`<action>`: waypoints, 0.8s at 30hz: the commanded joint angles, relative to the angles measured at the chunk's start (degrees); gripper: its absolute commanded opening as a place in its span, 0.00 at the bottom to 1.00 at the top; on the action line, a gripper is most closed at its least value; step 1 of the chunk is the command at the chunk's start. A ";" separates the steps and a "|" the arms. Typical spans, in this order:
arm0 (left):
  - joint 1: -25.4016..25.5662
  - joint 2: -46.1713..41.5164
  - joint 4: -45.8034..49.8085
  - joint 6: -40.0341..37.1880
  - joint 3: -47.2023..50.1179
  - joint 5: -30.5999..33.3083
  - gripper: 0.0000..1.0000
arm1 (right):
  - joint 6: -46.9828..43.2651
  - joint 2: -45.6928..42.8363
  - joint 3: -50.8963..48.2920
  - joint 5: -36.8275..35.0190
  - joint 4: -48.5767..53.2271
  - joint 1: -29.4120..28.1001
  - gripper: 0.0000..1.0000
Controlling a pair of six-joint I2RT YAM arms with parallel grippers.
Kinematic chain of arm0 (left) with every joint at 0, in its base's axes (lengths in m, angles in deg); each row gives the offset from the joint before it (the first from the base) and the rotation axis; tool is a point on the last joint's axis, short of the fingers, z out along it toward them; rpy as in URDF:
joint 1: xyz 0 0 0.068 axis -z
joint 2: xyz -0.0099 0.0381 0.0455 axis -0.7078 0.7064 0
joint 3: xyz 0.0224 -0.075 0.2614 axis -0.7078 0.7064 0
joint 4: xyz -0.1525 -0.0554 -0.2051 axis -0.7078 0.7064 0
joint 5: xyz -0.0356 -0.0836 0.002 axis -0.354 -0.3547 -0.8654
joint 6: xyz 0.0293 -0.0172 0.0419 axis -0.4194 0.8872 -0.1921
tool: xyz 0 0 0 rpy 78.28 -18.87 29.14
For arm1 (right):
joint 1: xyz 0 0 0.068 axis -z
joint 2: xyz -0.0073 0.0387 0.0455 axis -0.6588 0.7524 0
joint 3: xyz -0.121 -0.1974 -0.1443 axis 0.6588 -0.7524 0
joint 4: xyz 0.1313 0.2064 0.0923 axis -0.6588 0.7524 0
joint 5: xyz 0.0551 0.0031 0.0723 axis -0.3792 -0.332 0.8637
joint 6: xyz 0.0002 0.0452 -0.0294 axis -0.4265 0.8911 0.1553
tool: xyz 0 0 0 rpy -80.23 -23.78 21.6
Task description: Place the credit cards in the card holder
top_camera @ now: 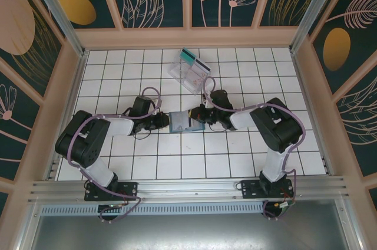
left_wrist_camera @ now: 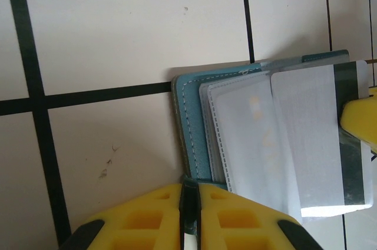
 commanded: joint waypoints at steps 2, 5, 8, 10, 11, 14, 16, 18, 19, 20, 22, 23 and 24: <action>2.18 2.32 -0.14 1.19 1.53 -2.12 0.14 | -1.54 -0.55 -0.70 1.53 4.23 -1.94 0.00; 2.16 2.33 -0.45 1.44 2.13 -1.98 0.14 | -1.81 -0.58 -0.77 1.36 4.76 -2.38 0.00; 2.18 2.34 -1.09 1.71 2.58 -1.97 0.14 | -1.88 0.16 -0.41 1.74 4.76 -2.80 0.00; 2.18 2.36 -1.27 1.86 2.64 -2.29 0.14 | -1.97 0.50 -0.31 1.77 4.74 -3.15 0.00; 2.18 2.32 -1.52 2.02 2.86 -2.31 0.14 | -2.14 0.61 -0.23 1.92 5.12 -3.26 0.00; 2.24 2.25 -1.59 2.19 3.49 -2.13 0.14 | -2.45 -1.46 -2.04 0.33 6.68 -2.96 0.00; 2.26 1.97 -2.38 2.49 4.23 -1.77 0.14 | -2.20 -2.12 -2.82 -0.04 6.57 -2.55 0.00; 2.27 2.31 -3.42 2.84 4.53 -1.88 0.14 | -1.66 -1.91 -2.66 -0.43 5.55 -2.64 0.00; 2.27 2.36 -3.92 3.14 4.53 -2.14 0.14 | -1.38 -1.48 -2.31 -0.32 5.21 -2.69 0.00; 2.27 2.36 -4.33 3.41 4.51 -2.51 0.13 | -0.89 -1.02 -2.04 -0.29 4.81 -2.88 0.00; 2.57 3.69 -4.47 3.71 4.53 -2.54 0.13 | -0.19 -0.85 -2.15 -1.34 4.42 -3.04 0.00; 2.71 3.30 -4.42 3.85 4.66 -2.36 0.13 | 0.37 -1.16 -2.67 -2.06 4.13 -3.10 0.00; 2.79 3.05 -4.36 3.89 4.82 -2.23 0.13 | 0.96 -1.52 -3.42 -2.79 3.64 -3.06 0.00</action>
